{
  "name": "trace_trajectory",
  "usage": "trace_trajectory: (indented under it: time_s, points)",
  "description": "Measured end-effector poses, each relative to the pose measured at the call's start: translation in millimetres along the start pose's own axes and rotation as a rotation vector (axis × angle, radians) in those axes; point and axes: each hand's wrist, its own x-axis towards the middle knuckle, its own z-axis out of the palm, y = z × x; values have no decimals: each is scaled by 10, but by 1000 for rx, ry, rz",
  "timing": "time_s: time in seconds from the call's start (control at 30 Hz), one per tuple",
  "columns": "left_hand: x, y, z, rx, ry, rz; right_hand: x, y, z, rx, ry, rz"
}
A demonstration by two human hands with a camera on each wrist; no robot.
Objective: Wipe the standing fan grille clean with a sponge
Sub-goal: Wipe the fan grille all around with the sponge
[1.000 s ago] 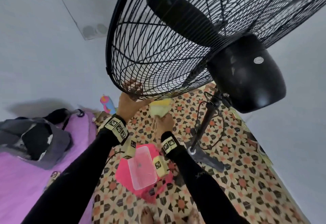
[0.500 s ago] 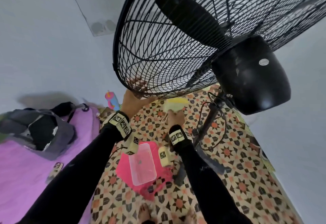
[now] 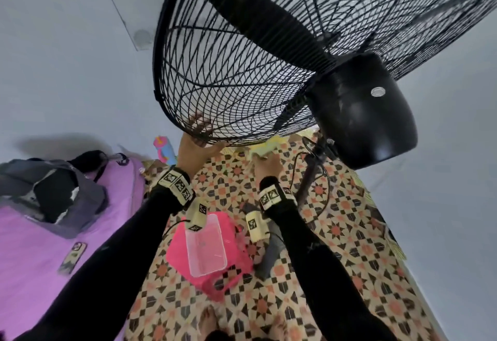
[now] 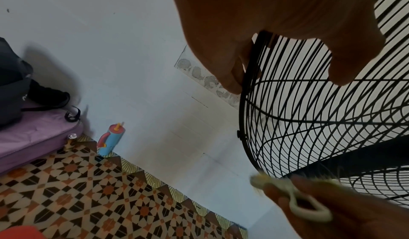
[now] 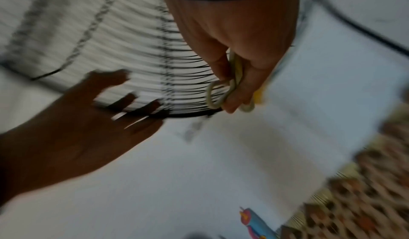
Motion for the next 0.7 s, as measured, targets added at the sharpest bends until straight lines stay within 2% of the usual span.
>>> trace_trajectory:
  time_s: [0.1,0.17,0.23,0.3,0.37,0.43,0.5,0.53,0.6,0.7]
  points:
    - [-30,46,71,-18,57,-30,-343,-56,44,-107,-176,-198]
    - [-11,54,126,-35,72,-28,-508,-1,-61,-145,-232,-272]
    - [1,0,166,-48,64,-27,-412,72,-185,-100,-160,-210]
    - [-22,-56,193,-72,39,-2,-198,66,-233,-9,-51,-63]
    - [-55,-87,215,-114,46,10,-88,28,-185,-10,-27,-54]
    - [-69,-81,224,-117,87,23,-188,30,-112,-93,-119,-171]
    - [-70,-45,240,-96,90,26,-419,75,-161,-96,-306,-273]
    - [-74,-25,246,-73,105,16,-454,132,-192,-108,-355,-302]
    - [-118,29,280,-25,133,11,-413,156,-290,-110,-307,-290]
    - [-145,35,291,-64,152,1,-238,62,-487,7,-111,-64]
